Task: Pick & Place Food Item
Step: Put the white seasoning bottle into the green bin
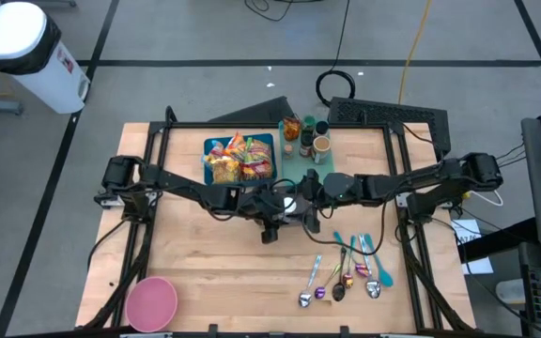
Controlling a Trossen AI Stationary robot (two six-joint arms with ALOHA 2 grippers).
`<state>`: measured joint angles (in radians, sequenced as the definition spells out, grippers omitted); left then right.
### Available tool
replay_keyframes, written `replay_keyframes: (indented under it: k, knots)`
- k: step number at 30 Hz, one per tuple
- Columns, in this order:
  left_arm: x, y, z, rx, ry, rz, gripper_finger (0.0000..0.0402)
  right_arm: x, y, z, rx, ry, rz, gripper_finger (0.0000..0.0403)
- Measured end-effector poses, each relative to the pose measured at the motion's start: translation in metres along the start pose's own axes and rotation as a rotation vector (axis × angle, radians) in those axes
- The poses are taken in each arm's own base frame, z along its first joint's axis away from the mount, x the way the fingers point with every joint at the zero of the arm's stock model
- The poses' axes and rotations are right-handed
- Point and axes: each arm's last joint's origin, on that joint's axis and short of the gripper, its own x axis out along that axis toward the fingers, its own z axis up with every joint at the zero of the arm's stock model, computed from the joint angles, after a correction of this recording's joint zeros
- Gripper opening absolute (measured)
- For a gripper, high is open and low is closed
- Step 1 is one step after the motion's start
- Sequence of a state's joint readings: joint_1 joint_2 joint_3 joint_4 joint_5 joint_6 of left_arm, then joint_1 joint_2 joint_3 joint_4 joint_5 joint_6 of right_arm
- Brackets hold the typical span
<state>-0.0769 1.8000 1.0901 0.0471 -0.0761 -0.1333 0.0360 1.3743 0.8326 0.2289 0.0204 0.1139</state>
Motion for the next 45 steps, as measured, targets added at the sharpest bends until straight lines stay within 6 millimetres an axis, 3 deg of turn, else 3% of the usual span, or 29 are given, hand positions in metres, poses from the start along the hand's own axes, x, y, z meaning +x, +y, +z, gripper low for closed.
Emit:
replay_keyframes:
  k: [3,9,14,22,24,27,33,40,45]
  knots:
    - [0.0,0.0,0.0,-0.002,0.0,0.0,0.0202,0.0,0.0,0.001,0.005,-0.01,0.003,0.0315]
    - [0.0,0.0,0.0,-0.007,0.0,0.004,0.0202,0.0,0.001,0.001,0.017,-0.009,0.012,0.0186]
    - [-0.001,0.0,0.001,-0.028,-0.008,-0.002,0.0204,-0.001,0.001,0.002,0.028,-0.01,0.012,0.0186]
    - [-0.055,0.003,0.022,-0.024,-0.01,0.004,0.0373,-0.03,-0.006,0.017,0.036,-0.06,-0.027,0.0186]
    - [-0.07,0.003,0.029,0.001,-0.047,0.014,0.0389,-0.04,-0.01,0.023,0.035,-0.082,-0.045,0.0186]
    - [-0.093,0.004,0.037,0.05,-0.114,0.019,0.0373,-0.051,-0.019,0.028,0.044,-0.111,-0.125,0.0186]
    - [-0.107,0.012,0.018,0.081,-0.205,0.038,0.0332,-0.059,-0.05,0.029,0.059,-0.115,-0.365,0.0186]
    - [-0.112,0.034,-0.013,-0.033,-0.297,0.083,0.0311,-0.032,-0.106,0.008,0.1,-0.005,-0.485,0.0186]
    - [-0.109,0.04,-0.019,-0.078,-0.31,0.094,0.0314,-0.003,-0.14,-0.017,0.127,0.039,-0.508,0.0186]
